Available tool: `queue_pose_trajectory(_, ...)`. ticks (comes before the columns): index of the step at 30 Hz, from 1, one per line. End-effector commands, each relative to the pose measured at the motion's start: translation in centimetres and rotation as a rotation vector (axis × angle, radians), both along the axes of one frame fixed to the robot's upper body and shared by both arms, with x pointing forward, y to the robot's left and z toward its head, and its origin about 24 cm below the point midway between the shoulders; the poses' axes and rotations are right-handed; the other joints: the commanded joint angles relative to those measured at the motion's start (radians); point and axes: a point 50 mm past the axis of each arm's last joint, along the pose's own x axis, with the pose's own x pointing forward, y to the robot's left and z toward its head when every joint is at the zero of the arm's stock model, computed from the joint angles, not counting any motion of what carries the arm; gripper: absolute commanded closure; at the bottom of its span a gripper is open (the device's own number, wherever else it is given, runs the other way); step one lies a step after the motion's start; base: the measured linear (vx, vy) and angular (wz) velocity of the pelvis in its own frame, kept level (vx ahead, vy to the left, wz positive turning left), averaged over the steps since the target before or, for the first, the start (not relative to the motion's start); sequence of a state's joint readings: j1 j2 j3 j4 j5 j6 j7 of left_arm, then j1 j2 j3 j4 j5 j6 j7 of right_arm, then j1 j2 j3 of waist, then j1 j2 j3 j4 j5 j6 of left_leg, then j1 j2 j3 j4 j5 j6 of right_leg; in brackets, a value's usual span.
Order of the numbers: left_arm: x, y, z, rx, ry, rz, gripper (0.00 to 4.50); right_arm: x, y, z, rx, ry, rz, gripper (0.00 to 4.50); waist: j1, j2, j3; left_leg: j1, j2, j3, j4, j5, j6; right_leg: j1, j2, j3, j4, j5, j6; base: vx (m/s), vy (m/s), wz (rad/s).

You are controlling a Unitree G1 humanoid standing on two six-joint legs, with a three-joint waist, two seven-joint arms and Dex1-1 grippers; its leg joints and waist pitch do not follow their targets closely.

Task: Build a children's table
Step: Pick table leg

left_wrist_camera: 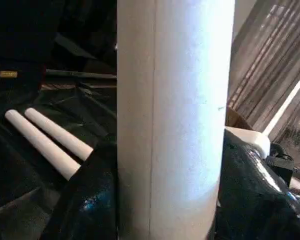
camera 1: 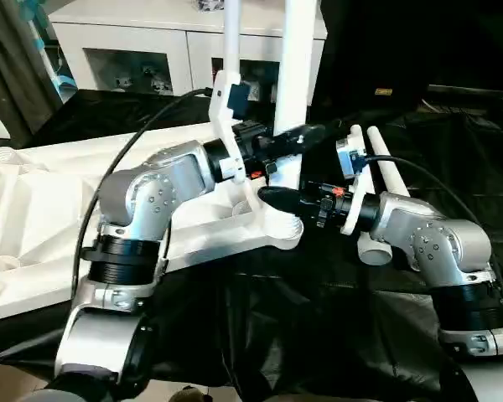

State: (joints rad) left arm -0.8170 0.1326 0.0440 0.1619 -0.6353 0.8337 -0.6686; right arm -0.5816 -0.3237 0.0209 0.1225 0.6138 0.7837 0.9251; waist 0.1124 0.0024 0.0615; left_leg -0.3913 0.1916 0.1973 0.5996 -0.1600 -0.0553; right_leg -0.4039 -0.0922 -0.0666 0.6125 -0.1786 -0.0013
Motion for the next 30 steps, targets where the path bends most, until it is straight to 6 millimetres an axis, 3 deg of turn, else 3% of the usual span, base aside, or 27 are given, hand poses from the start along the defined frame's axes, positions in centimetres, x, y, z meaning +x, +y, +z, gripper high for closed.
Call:
queue_pose_trajectory(1,0.03,0.08,1.73,-0.038,-0.067,-0.01,1.55,-0.16,-0.4,-0.75,-0.045,0.029,-0.01,2.55,0.0,-0.003,-0.08,0.022,0.03,-0.018,-0.067,-0.175,0.003,0.054,-0.049,0.038,-0.067,-0.162,-0.194,0.0,0.0,0.0)
queue_pose_trajectory(14,0.36,0.14,1.65,-0.054,-0.048,0.003,2.58,-0.71,-0.58,-0.93,-0.071,0.022,0.03,2.55,0.0,0.002,-0.08,0.023,0.031,-0.02,-0.066,-0.182,0.006,0.055,-0.048,0.037,-0.065,-0.142,-0.21,0.0,0.0,0.0)
queue_pose_trajectory(19,0.17,0.0,1.78,-0.076,-0.054,-0.016,2.63,-0.61,-0.62,-0.99,-0.101,-0.022,0.015,2.55,0.001,0.0,-0.081,0.023,0.031,-0.019,-0.065,-0.18,0.008,0.056,-0.049,0.037,-0.065,-0.137,-0.214,0.0,0.0,0.0)
queue_pose_trajectory(22,0.12,0.01,1.87,-0.08,-0.06,-0.021,2.64,-0.66,-0.64,-0.97,-0.096,-0.023,0.026,1.85,0.0,0.001,-0.081,0.022,0.031,-0.02,-0.065,-0.178,0.012,0.056,-0.047,0.037,-0.064,-0.13,-0.217,0.0,0.0,0.0)
queue_pose_trajectory(30,-0.21,-0.22,2.09,-0.053,-0.099,-0.054,2.64,0.03,-1.07,-0.95,-0.157,-0.035,0.002,1.09,-0.001,-0.001,-0.08,0.023,0.031,-0.019,-0.064,-0.182,0.009,0.056,-0.048,0.037,-0.064,-0.14,-0.218,0.0,0.0,0.0)
